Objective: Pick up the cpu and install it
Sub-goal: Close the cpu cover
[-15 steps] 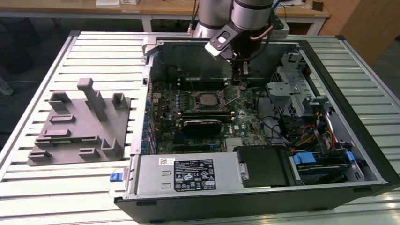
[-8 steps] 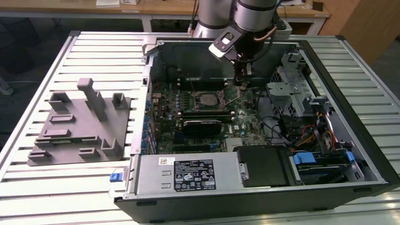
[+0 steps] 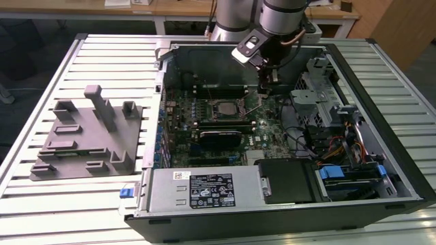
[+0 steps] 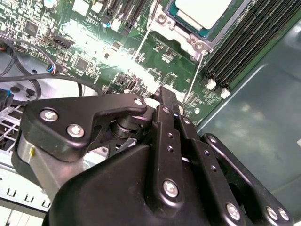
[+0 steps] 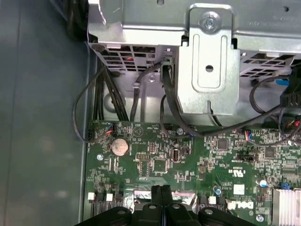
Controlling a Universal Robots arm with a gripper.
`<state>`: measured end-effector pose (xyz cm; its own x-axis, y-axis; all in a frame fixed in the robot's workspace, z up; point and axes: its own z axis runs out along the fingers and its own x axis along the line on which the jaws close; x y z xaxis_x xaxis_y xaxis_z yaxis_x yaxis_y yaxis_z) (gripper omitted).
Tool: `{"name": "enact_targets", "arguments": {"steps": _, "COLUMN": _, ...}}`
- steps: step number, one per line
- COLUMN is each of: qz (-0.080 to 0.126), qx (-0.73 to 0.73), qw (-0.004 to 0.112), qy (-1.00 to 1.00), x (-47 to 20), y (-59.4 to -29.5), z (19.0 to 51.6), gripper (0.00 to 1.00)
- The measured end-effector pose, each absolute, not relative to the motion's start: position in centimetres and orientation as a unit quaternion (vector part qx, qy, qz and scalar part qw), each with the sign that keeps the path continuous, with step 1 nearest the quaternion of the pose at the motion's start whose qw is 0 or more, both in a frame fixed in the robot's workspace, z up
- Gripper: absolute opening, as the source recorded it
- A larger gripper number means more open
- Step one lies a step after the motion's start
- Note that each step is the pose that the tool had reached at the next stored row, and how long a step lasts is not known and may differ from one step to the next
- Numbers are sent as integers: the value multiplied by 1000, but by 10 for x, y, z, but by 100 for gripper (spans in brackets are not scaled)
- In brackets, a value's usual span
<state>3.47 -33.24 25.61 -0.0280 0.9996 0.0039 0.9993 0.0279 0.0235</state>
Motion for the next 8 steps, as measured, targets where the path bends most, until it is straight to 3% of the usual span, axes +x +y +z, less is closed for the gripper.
{"name": "enact_targets", "arguments": {"steps": 8, "qz": 10, "qx": 696, "qw": 7, "qy": 718, "x": 43, "y": -332, "z": 254, "gripper": 11}}
